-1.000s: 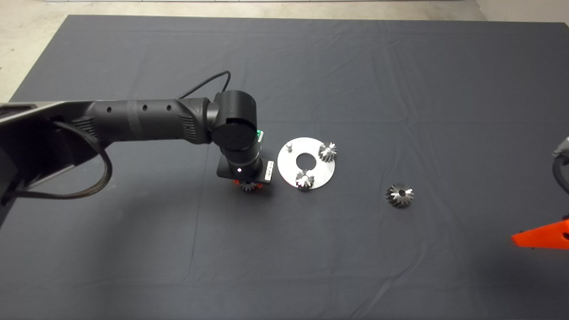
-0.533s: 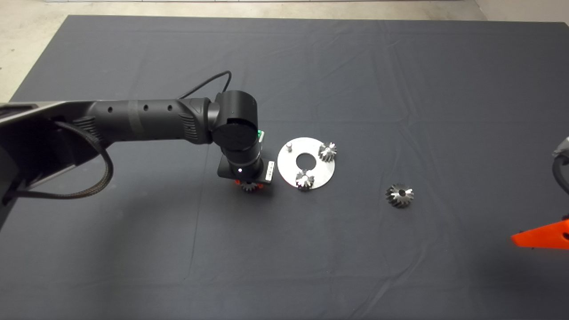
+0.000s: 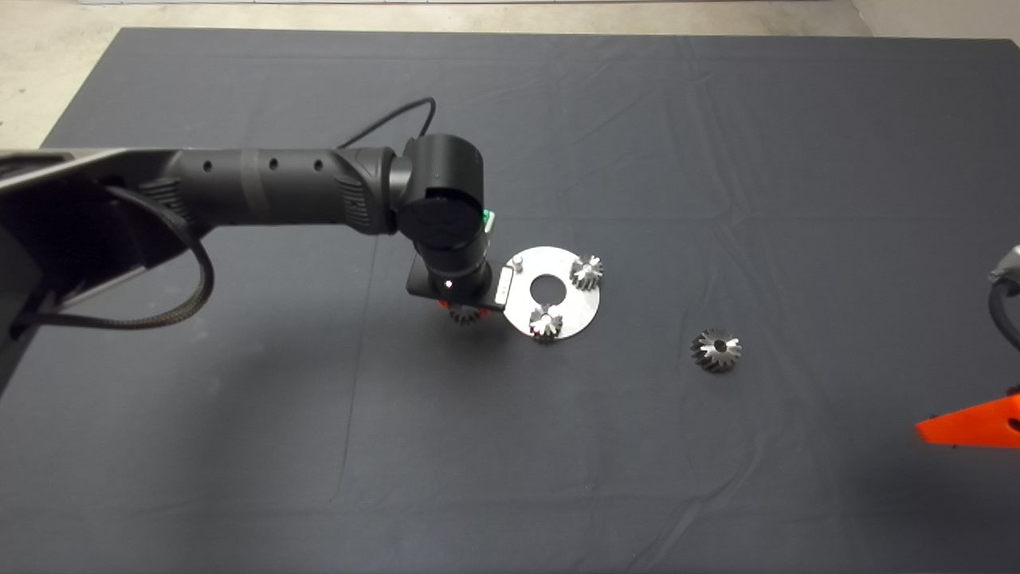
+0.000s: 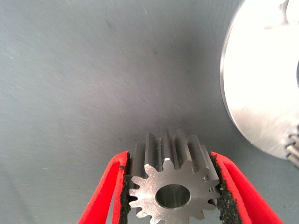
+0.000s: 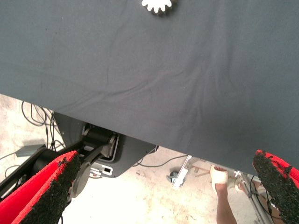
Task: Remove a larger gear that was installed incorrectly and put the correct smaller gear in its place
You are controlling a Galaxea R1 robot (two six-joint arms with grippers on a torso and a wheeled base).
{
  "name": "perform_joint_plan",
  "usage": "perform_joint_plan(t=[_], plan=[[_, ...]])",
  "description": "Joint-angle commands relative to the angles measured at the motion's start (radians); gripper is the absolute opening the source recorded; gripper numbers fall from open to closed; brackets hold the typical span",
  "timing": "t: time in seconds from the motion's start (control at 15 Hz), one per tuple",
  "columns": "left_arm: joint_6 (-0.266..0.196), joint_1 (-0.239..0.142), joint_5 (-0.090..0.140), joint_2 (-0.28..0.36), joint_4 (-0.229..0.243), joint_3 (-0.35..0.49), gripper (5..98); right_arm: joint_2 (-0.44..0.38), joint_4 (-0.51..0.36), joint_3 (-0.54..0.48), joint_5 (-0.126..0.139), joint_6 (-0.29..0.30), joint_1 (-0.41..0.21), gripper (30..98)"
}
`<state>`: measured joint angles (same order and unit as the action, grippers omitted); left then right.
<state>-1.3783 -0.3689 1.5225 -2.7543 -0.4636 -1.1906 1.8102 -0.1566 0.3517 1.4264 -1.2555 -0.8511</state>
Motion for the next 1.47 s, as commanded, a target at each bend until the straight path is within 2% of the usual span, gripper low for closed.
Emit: perform_joint_plan(t=[0.0,0.33,0.53,0.73,1.0,1.07,1.4], plan=[[-0.005,-0.072,0.064,-0.016,0.002,0.013,36.0,0.007,-0.034,-0.004,-0.006,-0.007,-0.017,97.7],[0.013,-0.096,0.065,-0.144,0.002,-0.095,36.0,0.007,-0.034,-0.004,-0.006,-0.007,-0.016,97.7],[0.061,-0.096,0.061,-0.160,0.011,-0.167,35.9,0.007,-0.034,-0.004,-0.006,-0.008,-0.016,97.7],[0.144,-0.096,0.054,-0.182,0.051,-0.264,35.7,0.008,-0.034,-0.004,-0.006,-0.007,-0.016,97.7],[0.165,-0.097,0.047,-0.189,0.063,-0.288,35.7,0.016,-0.034,-0.004,-0.006,-0.008,-0.016,97.7],[0.174,-0.097,0.036,-0.190,0.066,-0.295,35.7,0.016,-0.034,-0.004,-0.006,-0.008,-0.016,97.7],[0.180,-0.130,-0.070,-0.190,0.124,-0.300,35.7,0.016,-0.034,-0.004,-0.004,-0.010,-0.014,97.7]])
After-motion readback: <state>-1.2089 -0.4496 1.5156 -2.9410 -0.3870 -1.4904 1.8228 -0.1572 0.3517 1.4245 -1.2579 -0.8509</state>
